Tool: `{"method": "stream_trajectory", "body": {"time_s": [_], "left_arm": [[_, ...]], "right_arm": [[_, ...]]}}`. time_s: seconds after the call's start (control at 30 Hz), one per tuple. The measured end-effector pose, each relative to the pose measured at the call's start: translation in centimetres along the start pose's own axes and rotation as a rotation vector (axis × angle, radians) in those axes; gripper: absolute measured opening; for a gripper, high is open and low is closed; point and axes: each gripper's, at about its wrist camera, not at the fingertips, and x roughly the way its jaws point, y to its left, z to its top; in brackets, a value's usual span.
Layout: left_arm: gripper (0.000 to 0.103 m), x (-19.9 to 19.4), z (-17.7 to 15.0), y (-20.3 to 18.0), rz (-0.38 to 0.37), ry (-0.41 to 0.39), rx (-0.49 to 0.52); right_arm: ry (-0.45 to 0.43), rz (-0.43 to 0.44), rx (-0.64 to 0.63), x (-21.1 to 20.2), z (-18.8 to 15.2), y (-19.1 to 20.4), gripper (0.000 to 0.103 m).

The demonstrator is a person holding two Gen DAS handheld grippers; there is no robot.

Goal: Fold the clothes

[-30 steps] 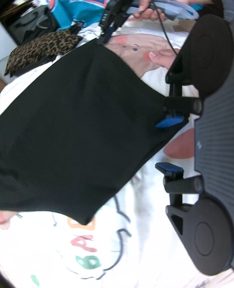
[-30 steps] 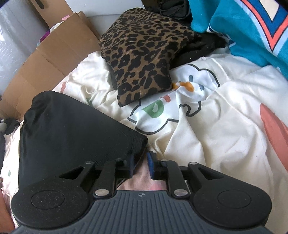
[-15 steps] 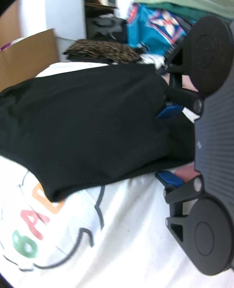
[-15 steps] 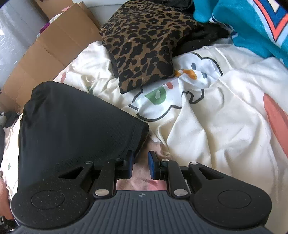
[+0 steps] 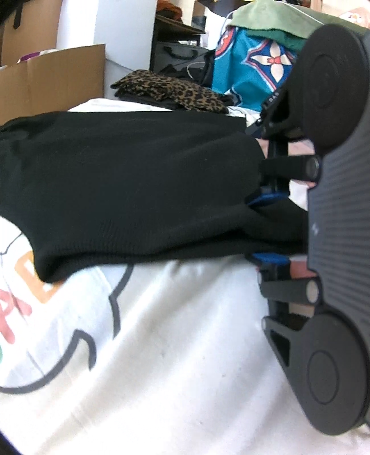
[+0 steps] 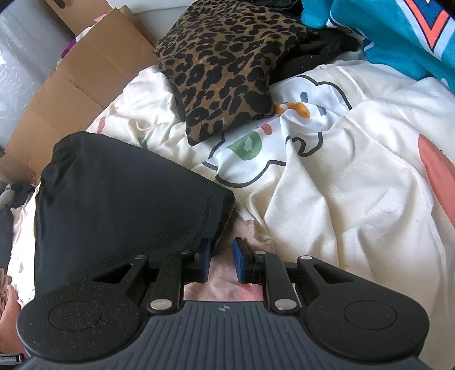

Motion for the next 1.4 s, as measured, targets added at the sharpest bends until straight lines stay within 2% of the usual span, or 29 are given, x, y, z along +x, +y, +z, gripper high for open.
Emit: {"method": "stream_trajectory", "body": {"time_s": [0.23,0.43,0.63,0.7,0.8,0.9,0.93,1.03,1.2,1.4], "left_arm": [[0.037,1.4,0.4,-0.1,-0.054,-0.023,-0.029],[0.037,2.1,0.0,0.2,-0.086,-0.003,-0.057],[0.042,3.9,0.2,-2.4,-0.057,0.047,0.057],[0.041,3.1,0.0,-2.1,-0.048,0.048,0.074],[0.031,3.2,0.2,-1.8,-0.039,0.053,0.06],[0.01,2.2,-0.6,-0.5,-0.014,0.063,0.053],[0.008,1.5,-1.3,0.1,-0.004,0.067,0.05],[0.006,1.0,-1.8,-0.2,0.0,0.074,0.051],[0.005,0.7,-1.4,-1.4,0.031,0.08,0.089],[0.005,-0.1,-1.2,-1.7,0.052,0.079,0.111]], "right_arm": [[0.013,0.02,0.041,0.3,0.3,-0.6,0.023],[0.016,0.02,0.043,0.5,0.4,-0.6,0.023],[0.019,0.023,0.042,0.6,0.4,-0.6,0.024],[0.018,0.024,0.048,0.5,0.3,-0.6,0.024],[0.015,0.035,0.07,0.5,0.4,-0.9,0.024],[0.012,0.054,0.103,0.4,0.5,-1.2,0.024],[0.01,0.061,0.116,0.4,0.5,-1.4,0.024],[0.009,0.083,0.135,0.4,0.5,-1.6,0.031],[-0.012,0.129,0.201,0.2,0.6,-2.2,0.033],[-0.014,0.124,0.128,0.5,1.3,-1.7,0.033]]}}
